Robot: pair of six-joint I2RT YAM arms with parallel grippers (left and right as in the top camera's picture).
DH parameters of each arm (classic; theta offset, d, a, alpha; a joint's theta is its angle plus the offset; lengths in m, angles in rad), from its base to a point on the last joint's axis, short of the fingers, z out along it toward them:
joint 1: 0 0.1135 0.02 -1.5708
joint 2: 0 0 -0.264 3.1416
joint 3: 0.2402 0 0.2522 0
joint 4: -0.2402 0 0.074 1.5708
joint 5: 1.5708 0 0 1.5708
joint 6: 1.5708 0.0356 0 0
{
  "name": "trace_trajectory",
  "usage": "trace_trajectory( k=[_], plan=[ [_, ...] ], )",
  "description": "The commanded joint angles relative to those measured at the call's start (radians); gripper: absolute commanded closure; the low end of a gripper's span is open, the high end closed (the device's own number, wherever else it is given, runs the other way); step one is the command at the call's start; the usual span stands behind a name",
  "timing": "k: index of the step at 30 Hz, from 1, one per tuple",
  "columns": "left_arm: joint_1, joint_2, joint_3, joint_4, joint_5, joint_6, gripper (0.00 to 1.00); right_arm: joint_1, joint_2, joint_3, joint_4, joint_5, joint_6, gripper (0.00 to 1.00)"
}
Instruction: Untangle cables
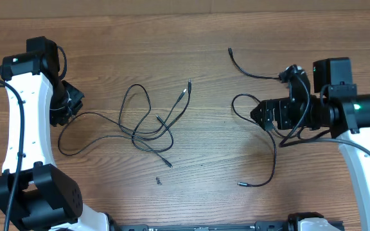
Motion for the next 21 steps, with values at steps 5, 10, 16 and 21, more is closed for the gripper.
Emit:
trace_trajectory(
  k=[5, 10, 16, 21],
  plan=[
    [-0.002, 0.008, 0.018, 0.002, 0.01, 0.019, 0.49, -0.008, 0.122, -0.031, 0.029, -0.031, 0.17, 0.0],
    [-0.002, 0.008, 0.018, 0.003, 0.012, 0.02, 0.08, -0.008, 0.235, -0.1, 0.099, -0.037, 0.274, 0.0],
    [-0.002, 0.008, 0.018, 0.021, 0.019, 0.048, 0.02, -0.008, 0.349, -0.136, 0.18, -0.091, 0.368, 0.0],
    [-0.002, 0.008, 0.018, 0.032, 0.02, 0.057, 0.01, -0.008, 0.414, -0.137, 0.218, -0.11, 0.442, 0.0]
  ],
)
